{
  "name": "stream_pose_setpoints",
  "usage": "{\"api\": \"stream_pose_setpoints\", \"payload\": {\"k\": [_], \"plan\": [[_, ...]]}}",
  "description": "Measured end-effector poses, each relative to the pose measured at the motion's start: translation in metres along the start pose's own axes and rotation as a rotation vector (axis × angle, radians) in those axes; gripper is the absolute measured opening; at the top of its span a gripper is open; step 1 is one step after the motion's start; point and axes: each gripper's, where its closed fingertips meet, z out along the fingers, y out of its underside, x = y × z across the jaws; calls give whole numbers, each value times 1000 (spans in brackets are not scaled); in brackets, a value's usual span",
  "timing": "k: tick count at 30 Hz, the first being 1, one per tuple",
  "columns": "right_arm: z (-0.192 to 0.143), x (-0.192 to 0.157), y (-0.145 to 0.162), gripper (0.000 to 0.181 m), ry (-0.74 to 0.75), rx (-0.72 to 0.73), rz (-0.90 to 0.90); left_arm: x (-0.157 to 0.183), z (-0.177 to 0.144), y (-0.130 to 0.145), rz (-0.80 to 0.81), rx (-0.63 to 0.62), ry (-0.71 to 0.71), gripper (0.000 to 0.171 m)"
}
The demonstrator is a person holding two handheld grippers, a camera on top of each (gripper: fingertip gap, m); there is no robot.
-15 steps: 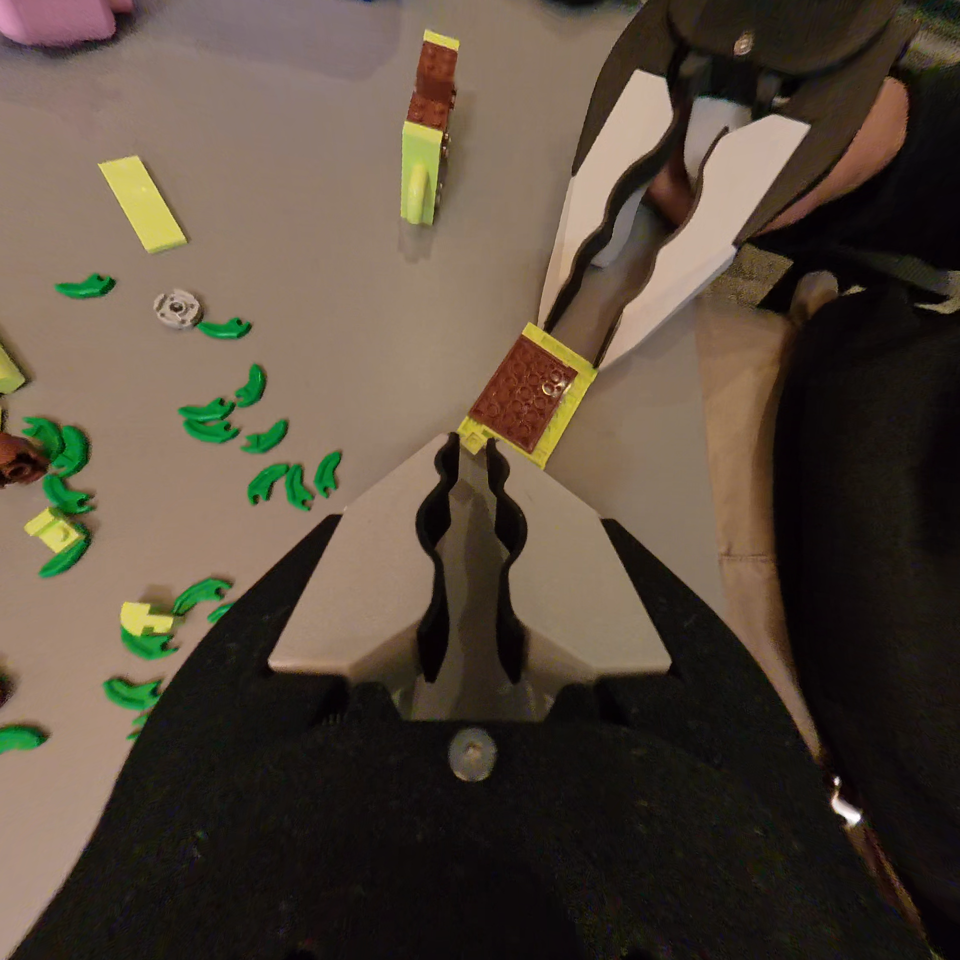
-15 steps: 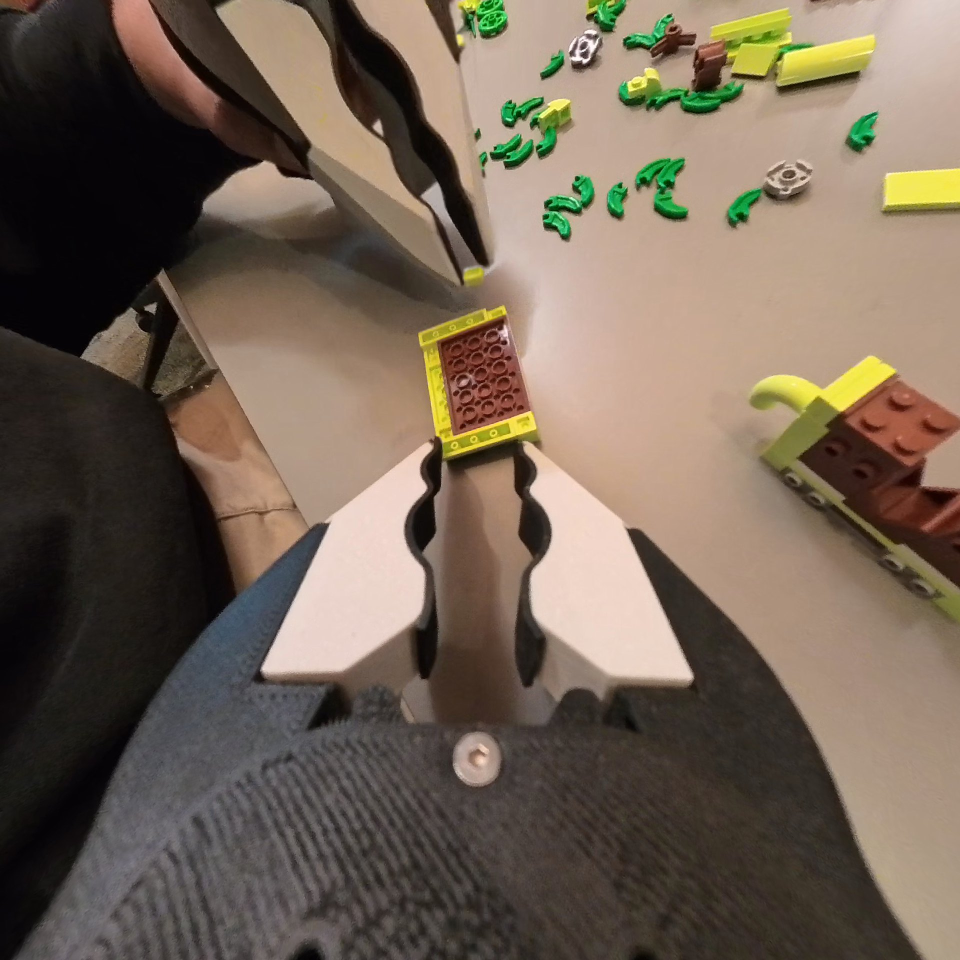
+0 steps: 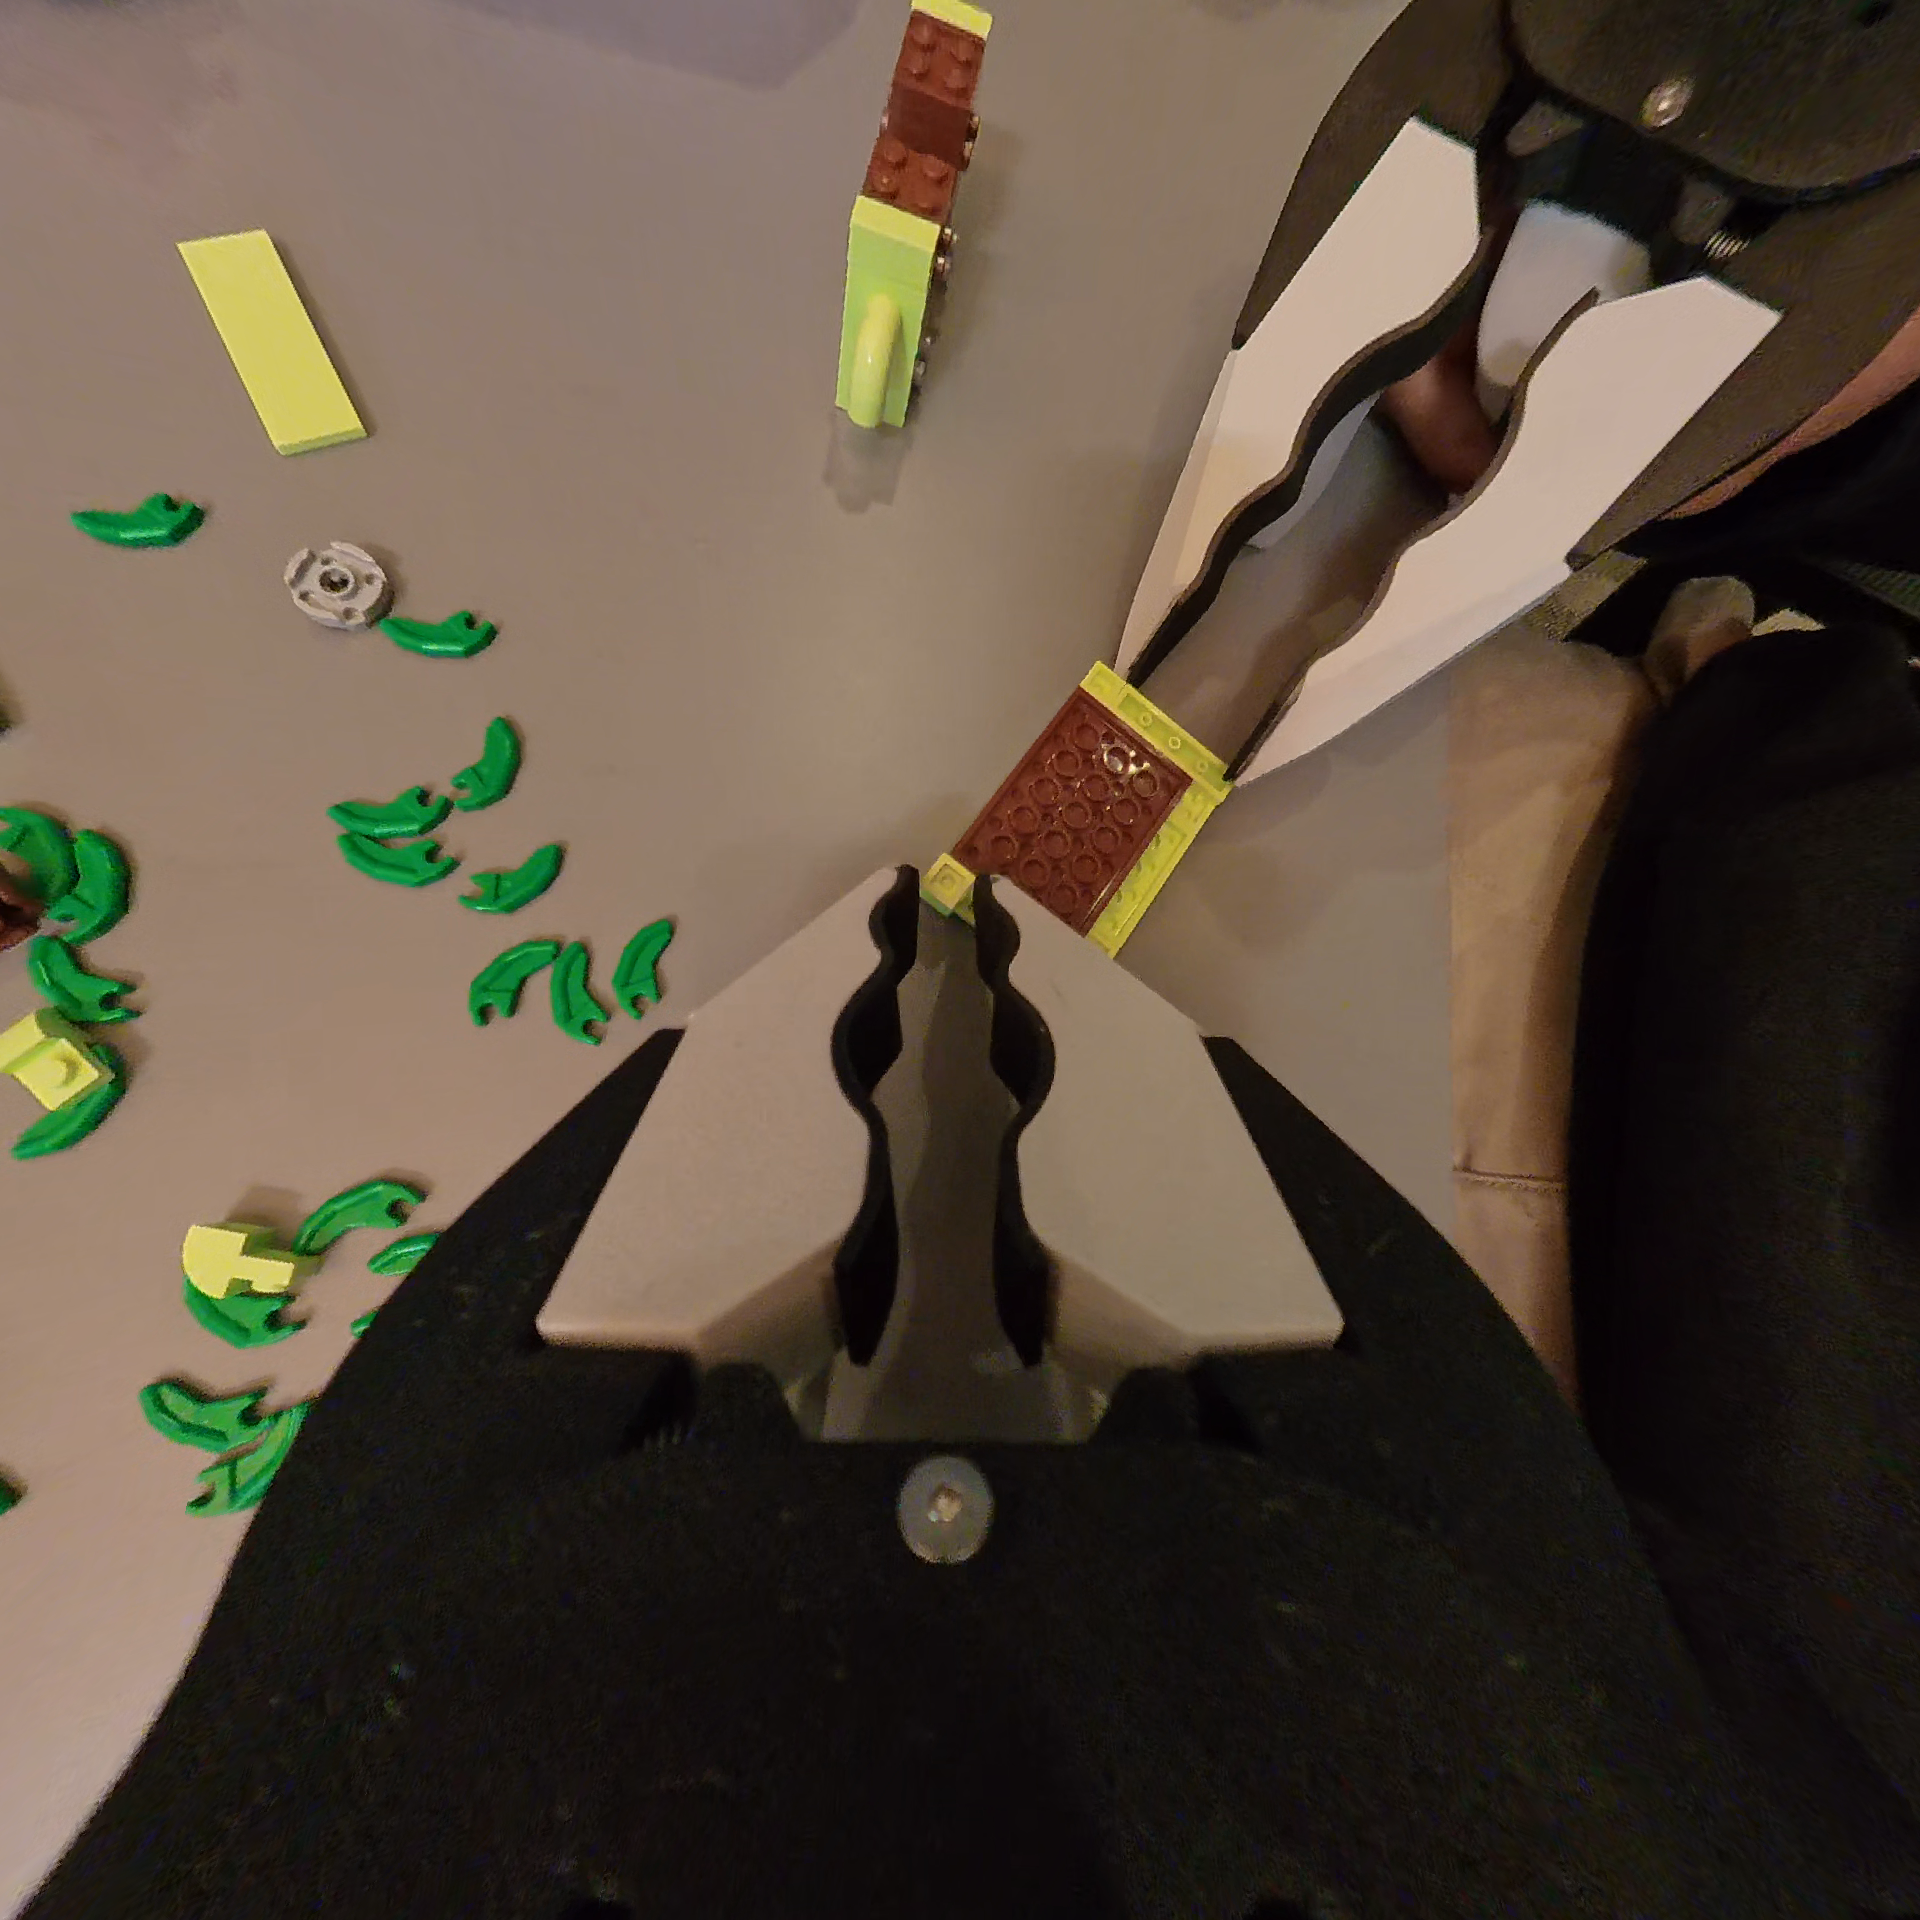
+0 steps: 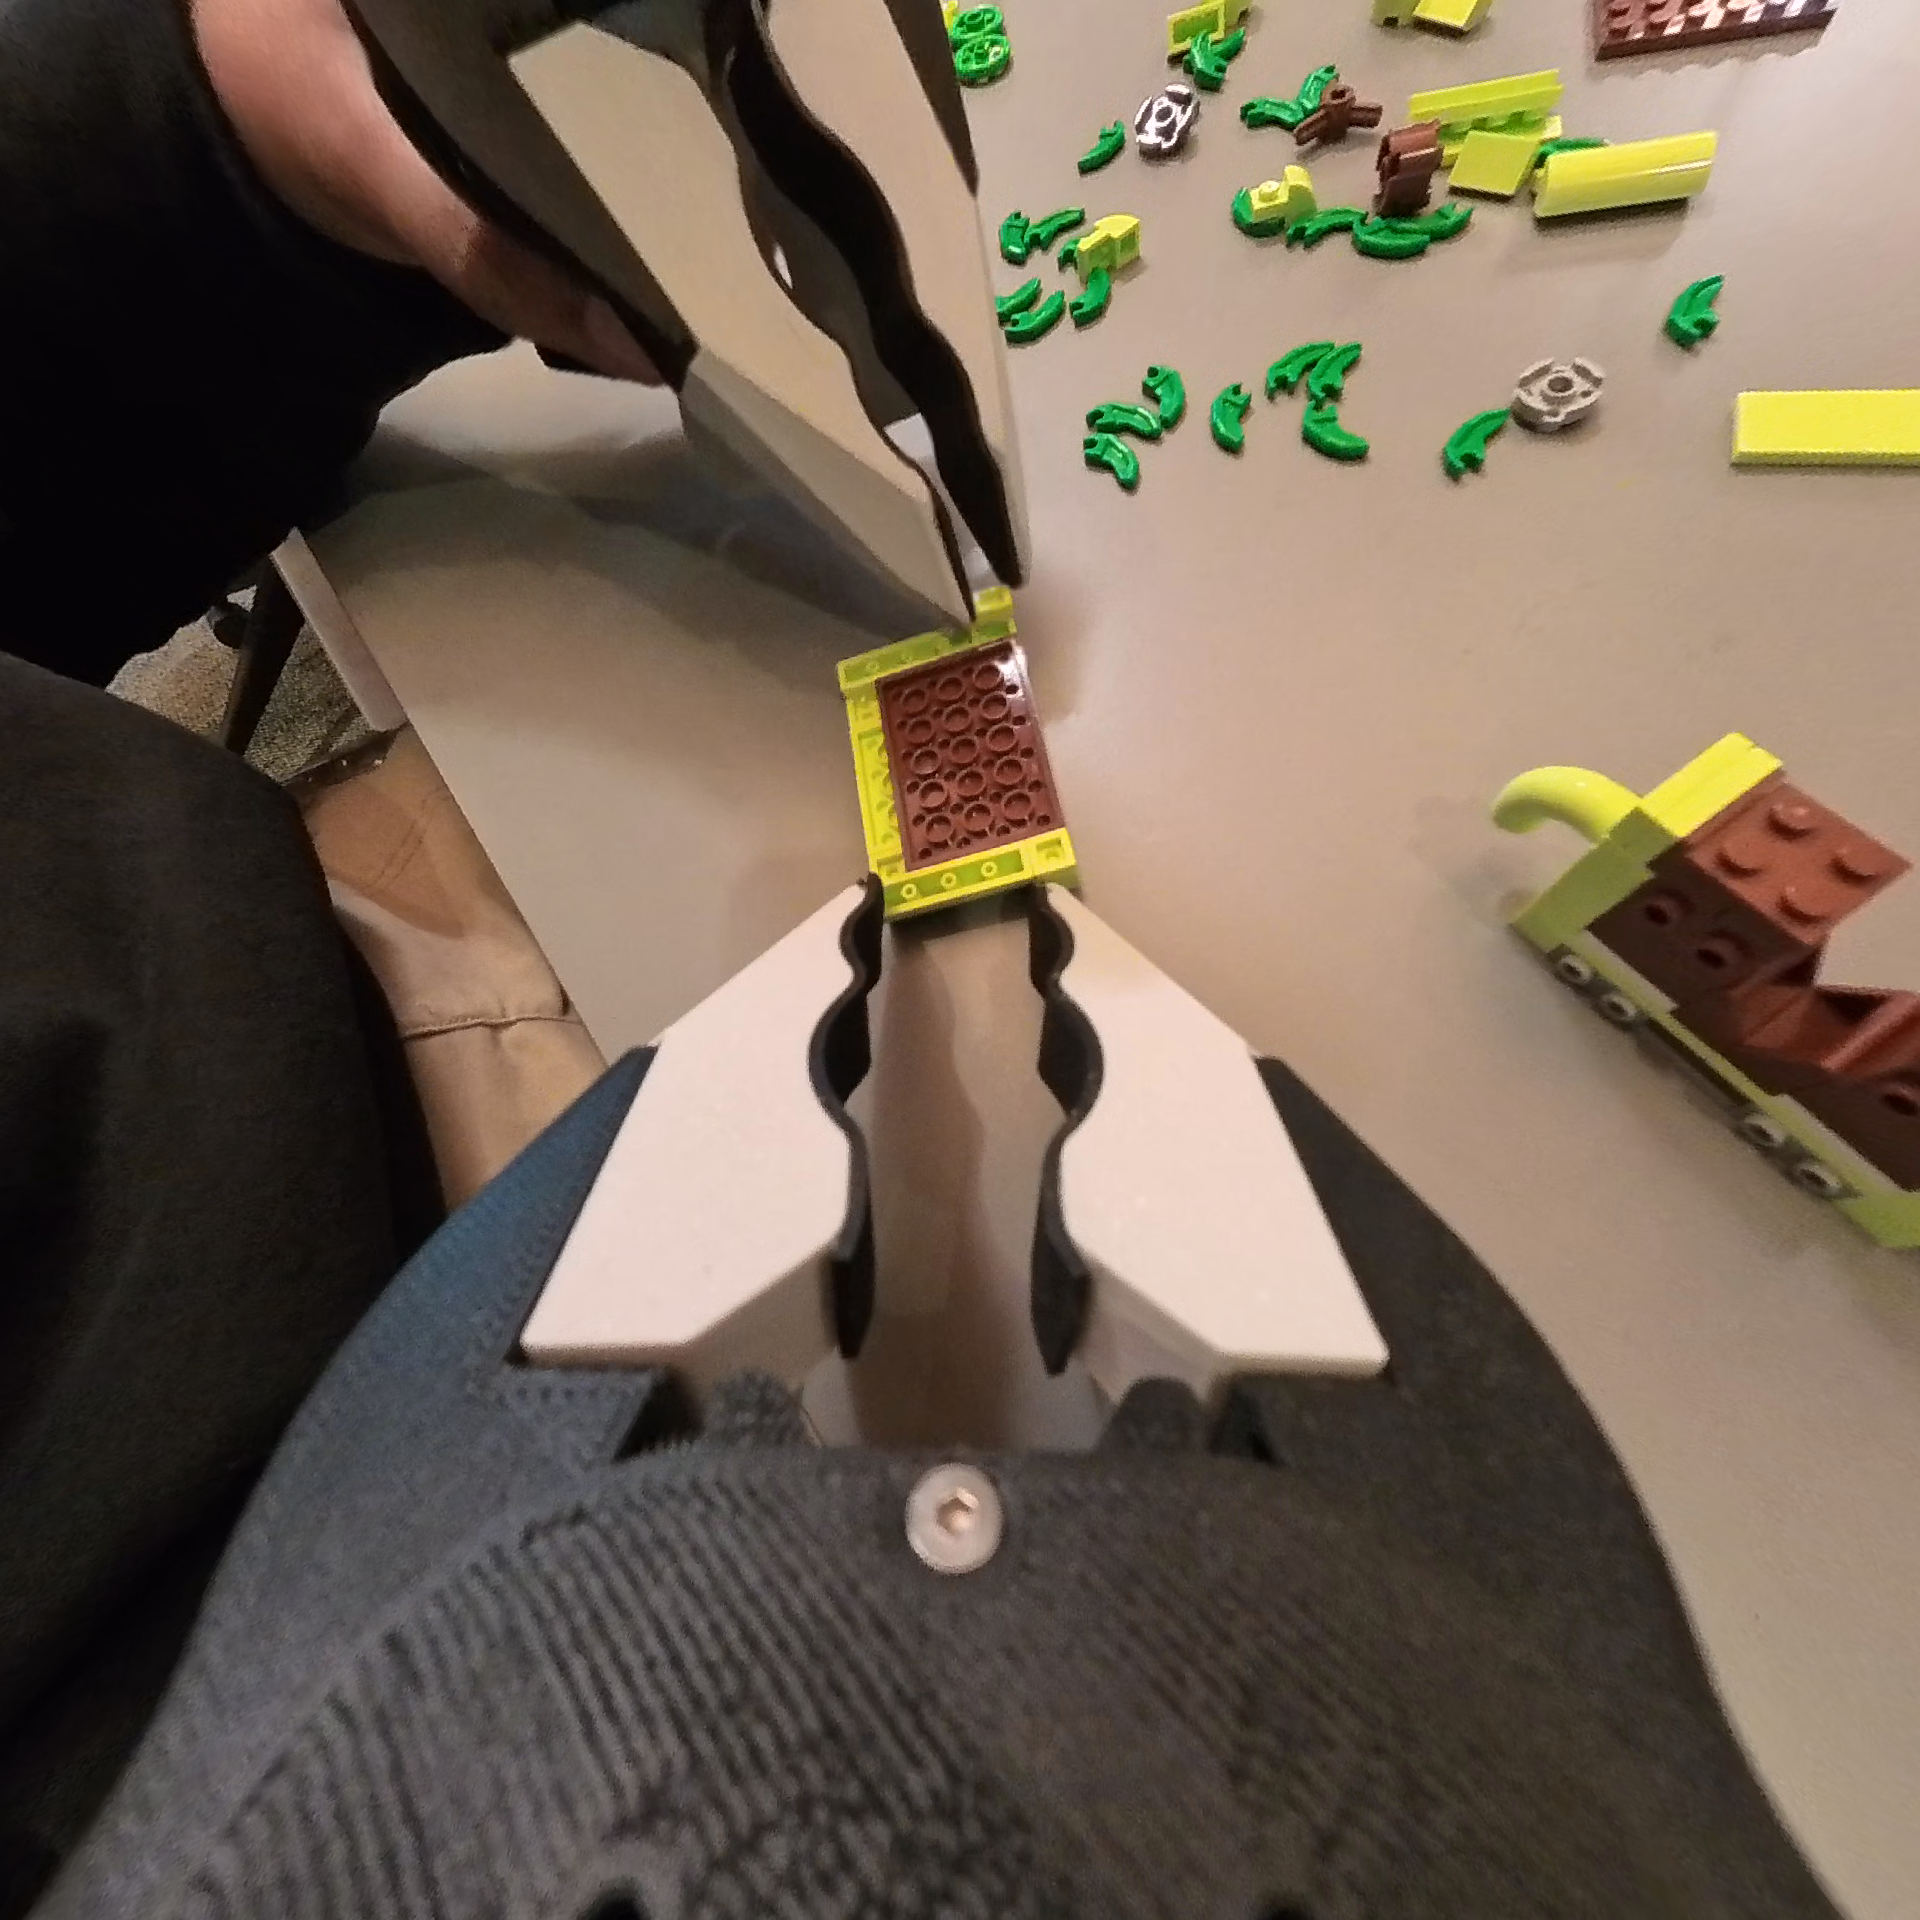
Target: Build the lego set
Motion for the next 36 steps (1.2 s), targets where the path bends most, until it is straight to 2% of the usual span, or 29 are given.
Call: {"api": "stream_pose_setpoints", "payload": {"k": [18,23,28,36], "plan": [[0,0,0,25,4,4,-3,0,1,1,-9,-4,4,14],[0,0,0,25,5,5,-3,-12,-5,-7,-90,70,-9,6],[0,0,0,25,5,6,-1,-1,-3,-7,-82,56,49,2],[0,0,0,25,6,7,-4,1,2,-1,-69,8,36,0]]}}
